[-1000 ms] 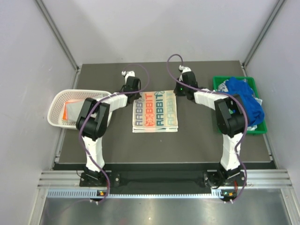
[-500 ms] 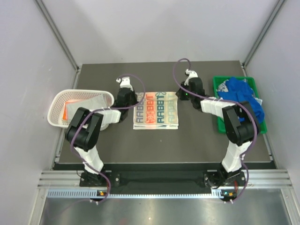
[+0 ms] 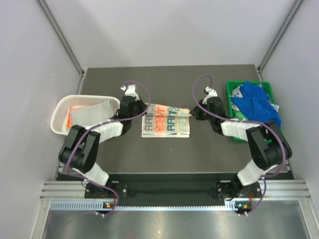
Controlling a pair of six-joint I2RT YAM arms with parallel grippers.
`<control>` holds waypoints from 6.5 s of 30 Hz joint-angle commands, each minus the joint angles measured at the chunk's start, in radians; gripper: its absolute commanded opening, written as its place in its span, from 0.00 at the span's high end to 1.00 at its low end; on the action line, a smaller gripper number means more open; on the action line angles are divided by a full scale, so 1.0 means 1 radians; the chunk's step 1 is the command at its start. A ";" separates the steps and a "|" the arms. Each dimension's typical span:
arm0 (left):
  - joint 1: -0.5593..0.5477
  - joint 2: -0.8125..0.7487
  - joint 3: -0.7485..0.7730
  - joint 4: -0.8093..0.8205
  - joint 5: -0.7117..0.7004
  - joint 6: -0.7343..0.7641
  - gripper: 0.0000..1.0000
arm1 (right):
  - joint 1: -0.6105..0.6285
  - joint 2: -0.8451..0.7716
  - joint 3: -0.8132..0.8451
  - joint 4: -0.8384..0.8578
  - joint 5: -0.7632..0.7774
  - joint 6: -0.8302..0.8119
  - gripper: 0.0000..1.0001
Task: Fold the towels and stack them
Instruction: Fold the towel, then neatly place the folded towel into the bin
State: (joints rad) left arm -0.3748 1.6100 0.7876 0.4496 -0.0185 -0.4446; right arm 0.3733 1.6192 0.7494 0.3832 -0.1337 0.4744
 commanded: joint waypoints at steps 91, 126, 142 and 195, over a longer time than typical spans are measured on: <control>-0.128 -0.105 -0.094 -0.499 -0.083 -0.187 0.84 | 0.246 -0.107 -0.292 -0.059 0.189 0.147 0.84; -0.003 0.093 -0.008 -0.547 0.137 -0.240 0.42 | 0.220 -0.240 -0.289 -0.122 0.190 0.113 0.81; -0.070 0.194 0.033 -0.623 -0.043 -0.267 0.76 | 0.220 -0.283 -0.257 -0.158 0.154 0.109 0.80; 0.626 -0.240 0.160 -0.585 -0.569 0.138 1.00 | 0.211 -0.321 -0.065 -0.311 0.054 0.023 0.66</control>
State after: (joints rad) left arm 0.1921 1.3334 0.9276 -0.2325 -0.6281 -0.3115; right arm 0.5922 1.3155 0.6563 0.0471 -0.0715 0.5159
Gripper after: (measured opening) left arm 0.044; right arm 0.340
